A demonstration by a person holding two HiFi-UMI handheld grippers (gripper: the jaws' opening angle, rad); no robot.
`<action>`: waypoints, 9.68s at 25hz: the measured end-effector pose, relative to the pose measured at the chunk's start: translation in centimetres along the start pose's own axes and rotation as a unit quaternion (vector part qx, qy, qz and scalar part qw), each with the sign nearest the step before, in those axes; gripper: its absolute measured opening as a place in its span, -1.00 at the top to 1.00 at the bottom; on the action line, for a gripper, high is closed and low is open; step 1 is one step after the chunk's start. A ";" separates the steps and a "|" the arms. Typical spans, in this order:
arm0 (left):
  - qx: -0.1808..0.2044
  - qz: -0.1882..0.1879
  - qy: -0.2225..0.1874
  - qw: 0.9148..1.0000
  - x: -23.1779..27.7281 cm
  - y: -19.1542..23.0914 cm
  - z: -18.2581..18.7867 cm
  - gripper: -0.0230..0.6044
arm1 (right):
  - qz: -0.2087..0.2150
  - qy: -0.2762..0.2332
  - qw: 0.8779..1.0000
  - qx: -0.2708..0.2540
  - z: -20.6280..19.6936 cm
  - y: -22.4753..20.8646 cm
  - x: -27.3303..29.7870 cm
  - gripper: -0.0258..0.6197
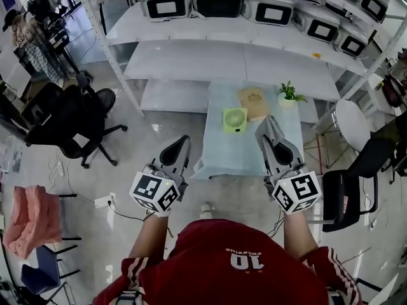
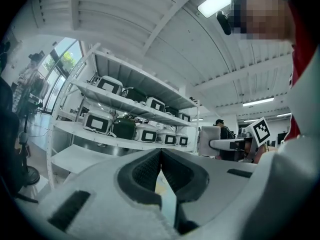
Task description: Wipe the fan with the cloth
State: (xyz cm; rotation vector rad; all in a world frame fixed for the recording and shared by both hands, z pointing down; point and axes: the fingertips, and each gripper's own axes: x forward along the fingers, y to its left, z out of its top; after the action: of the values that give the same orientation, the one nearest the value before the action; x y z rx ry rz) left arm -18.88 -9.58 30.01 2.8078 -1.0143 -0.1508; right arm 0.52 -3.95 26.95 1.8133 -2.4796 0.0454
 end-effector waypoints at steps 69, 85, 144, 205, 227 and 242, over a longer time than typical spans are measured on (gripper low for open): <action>-0.031 0.054 0.053 0.997 19.5 0.4 -13.1 0.91 | 0.208 0.196 0.954 0.090 -26.0 -12.6 18.9 0.84; -0.035 0.116 0.068 0.990 19.3 3.4 -16.2 0.91 | 0.227 0.235 0.941 0.086 -32.5 -11.4 21.8 0.84; -0.061 0.164 0.137 0.975 18.1 5.2 -17.9 0.91 | 0.110 0.278 0.940 0.164 -41.1 -17.2 26.6 0.84; -0.071 0.180 0.117 0.974 16.2 3.6 -19.0 0.91 | 0.127 0.283 0.939 0.151 -40.6 -13.9 22.4 0.84; -0.070 0.185 0.126 0.972 15.6 6.2 -18.6 0.91 | 0.141 0.297 0.932 0.154 -42.9 -9.8 26.5 0.84; -0.063 0.184 0.136 0.971 16.4 7.7 -18.3 0.91 | 0.131 0.315 0.926 0.161 -44.9 -10.0 27.5 0.84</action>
State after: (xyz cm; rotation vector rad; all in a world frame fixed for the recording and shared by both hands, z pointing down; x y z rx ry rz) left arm -8.48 -24.00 48.66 2.3897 -1.3718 0.2005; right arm 3.50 -30.18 73.54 1.2407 -2.2805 0.9385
